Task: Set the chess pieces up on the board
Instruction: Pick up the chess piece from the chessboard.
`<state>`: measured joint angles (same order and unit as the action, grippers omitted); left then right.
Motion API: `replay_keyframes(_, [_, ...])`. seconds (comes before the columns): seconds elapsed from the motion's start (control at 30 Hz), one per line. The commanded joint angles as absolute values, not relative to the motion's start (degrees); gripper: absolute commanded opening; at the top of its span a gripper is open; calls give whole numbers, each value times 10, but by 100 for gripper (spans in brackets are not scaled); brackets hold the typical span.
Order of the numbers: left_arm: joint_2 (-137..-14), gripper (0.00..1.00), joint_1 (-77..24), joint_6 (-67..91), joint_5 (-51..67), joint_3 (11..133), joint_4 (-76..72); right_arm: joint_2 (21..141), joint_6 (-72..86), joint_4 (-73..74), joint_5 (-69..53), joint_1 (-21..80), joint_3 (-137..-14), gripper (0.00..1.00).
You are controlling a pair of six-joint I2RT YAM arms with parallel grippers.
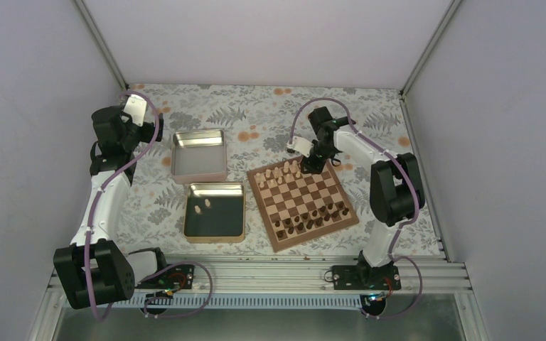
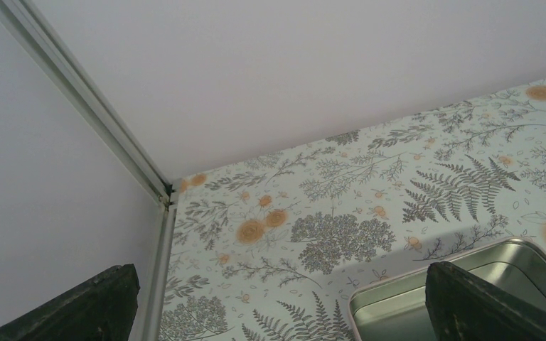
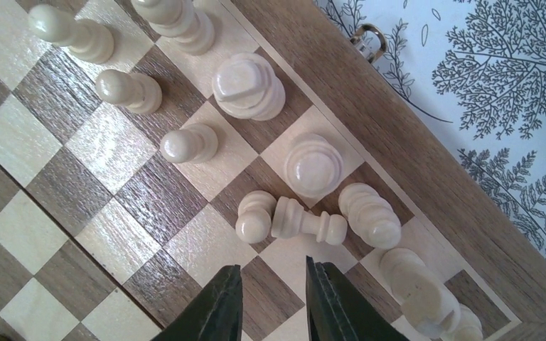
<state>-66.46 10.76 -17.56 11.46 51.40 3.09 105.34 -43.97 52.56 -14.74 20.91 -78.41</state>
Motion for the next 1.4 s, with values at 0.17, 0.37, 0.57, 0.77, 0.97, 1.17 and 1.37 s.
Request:
replay_keyframes(0.17, [-660,100,111,-180,127,513,25,1063,-450,533,-186,222,-802,28])
replay_keyframes(0.37, [-658,100,111,-180,127,512,23,1075,-440,518,-171,227,-814,29])
replay_keyframes(0.57, [-657,100,111,-181,127,511,22,1081,-436,518,-169,229,-825,30])
replay_keyframes(0.77, [-658,100,111,-181,127,511,21,1087,-442,536,-175,233,-825,29])
replay_keyframes(0.97, [-658,100,111,-181,127,510,22,1087,-443,543,-176,241,-818,28])
replay_keyframes(1.17, [-656,100,111,-181,127,510,22,1087,-437,530,-158,242,-813,29])
replay_keyframes(1.37, [-656,100,111,-182,127,510,21,1089,-434,530,-141,241,-812,29])
